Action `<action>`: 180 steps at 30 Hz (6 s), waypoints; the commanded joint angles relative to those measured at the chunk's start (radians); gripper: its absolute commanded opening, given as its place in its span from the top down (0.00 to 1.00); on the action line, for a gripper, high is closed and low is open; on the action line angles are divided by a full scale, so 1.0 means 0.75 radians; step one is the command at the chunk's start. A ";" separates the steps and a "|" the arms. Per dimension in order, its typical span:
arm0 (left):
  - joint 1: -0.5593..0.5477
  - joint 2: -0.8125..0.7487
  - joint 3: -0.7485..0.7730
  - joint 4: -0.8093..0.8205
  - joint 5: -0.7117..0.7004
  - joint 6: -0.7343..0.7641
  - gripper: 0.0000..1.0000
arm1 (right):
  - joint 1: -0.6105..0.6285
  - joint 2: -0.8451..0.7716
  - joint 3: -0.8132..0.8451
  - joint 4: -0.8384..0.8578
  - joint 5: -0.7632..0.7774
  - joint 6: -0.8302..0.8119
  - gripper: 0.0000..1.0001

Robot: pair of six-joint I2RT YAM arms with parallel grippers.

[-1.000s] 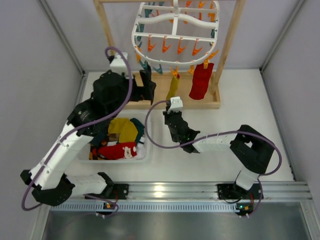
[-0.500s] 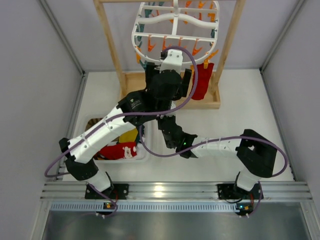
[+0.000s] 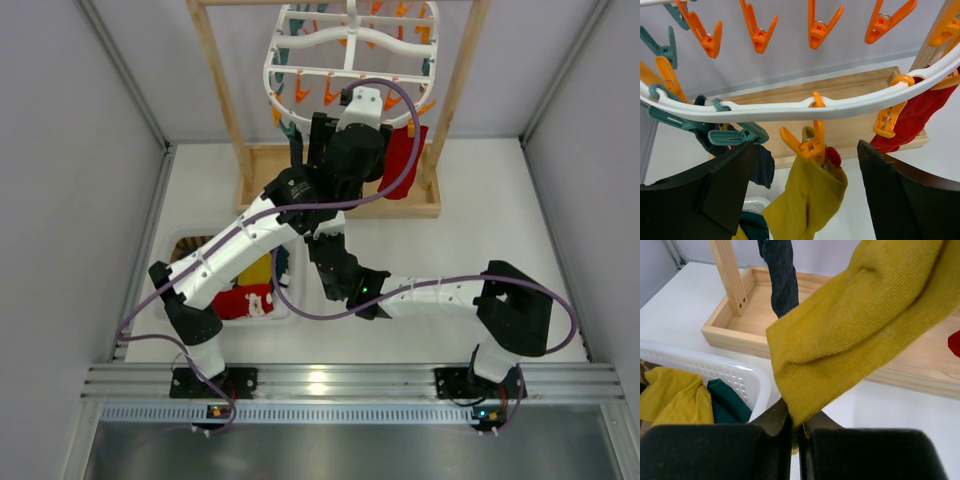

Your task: Remove the socks clipped to the hanger

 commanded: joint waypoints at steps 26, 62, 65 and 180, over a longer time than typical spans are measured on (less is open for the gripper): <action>0.090 0.128 0.175 0.043 -0.037 0.055 0.77 | 0.090 0.007 0.068 0.020 0.019 -0.097 1.00; 0.092 -1.105 -0.770 -0.162 -0.366 -0.300 0.01 | -0.192 -0.210 0.235 -0.320 -1.484 0.026 1.00; 0.092 -1.166 -0.811 -0.174 -0.378 -0.284 0.01 | -0.155 -0.069 0.360 -0.295 -1.550 0.063 1.00; 0.613 -0.418 -0.483 0.368 0.941 -0.137 0.19 | 0.035 0.170 0.205 0.321 -0.417 -0.303 1.00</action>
